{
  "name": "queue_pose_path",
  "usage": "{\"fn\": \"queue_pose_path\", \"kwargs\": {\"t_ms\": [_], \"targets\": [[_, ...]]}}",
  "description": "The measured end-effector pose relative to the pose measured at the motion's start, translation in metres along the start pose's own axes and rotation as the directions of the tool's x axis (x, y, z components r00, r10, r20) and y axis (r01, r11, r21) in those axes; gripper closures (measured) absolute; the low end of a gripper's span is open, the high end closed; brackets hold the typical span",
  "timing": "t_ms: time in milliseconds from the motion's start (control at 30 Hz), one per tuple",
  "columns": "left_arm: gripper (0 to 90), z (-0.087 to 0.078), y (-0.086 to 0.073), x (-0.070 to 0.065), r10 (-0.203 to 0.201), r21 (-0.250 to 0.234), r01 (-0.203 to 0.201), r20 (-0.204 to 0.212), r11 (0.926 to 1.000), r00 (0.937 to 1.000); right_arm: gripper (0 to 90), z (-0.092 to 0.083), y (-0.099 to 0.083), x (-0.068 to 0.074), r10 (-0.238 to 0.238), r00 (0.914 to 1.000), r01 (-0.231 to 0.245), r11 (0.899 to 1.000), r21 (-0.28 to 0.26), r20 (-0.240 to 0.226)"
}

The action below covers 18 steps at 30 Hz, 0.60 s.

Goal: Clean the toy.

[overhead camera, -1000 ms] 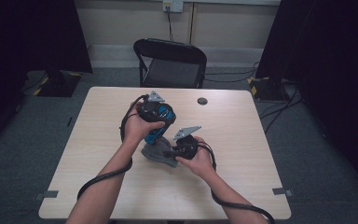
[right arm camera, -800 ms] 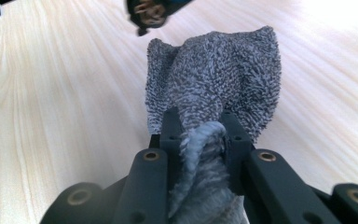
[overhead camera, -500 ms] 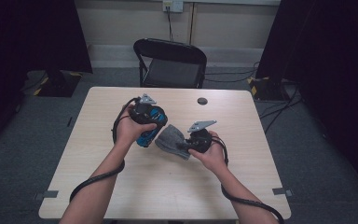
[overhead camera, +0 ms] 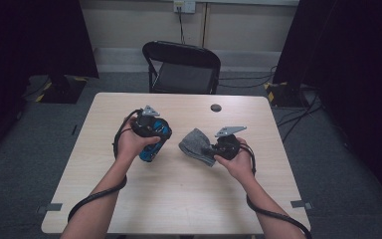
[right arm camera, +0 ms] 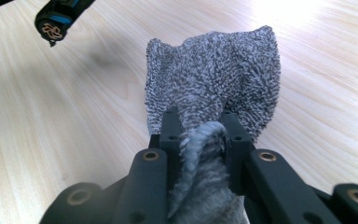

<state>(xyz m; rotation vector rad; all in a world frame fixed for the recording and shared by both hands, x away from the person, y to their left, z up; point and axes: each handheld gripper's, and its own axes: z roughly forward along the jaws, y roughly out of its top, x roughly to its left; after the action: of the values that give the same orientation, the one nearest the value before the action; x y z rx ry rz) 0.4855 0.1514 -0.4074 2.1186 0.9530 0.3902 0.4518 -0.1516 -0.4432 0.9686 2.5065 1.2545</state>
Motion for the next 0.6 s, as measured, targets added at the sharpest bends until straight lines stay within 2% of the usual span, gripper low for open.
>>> {"fn": "queue_pose_path", "kwargs": {"t_ms": [233, 400, 600], "targets": [[25.7, -0.002, -0.01, 0.003, -0.005, 0.018, 0.005, -0.008, 0.9998, 1.0, 74.8, -0.005, -0.004, -0.009, 0.021, 0.9996, -0.021, 1.0, -0.007, 0.018], [25.7, 0.002, -0.022, 0.004, -0.01, 0.048, 0.011, -0.01, 0.9988, 0.9999, 74.7, -0.01, -0.012, -0.015, 0.04, 0.9986, -0.04, 0.999, -0.013, 0.035], [25.7, 0.006, -0.031, 0.005, -0.018, 0.061, 0.019, -0.009, 0.998, 0.9998, 74.6, -0.016, -0.021, -0.021, 0.054, 0.9965, -0.054, 0.999, -0.007, 0.064]]}}
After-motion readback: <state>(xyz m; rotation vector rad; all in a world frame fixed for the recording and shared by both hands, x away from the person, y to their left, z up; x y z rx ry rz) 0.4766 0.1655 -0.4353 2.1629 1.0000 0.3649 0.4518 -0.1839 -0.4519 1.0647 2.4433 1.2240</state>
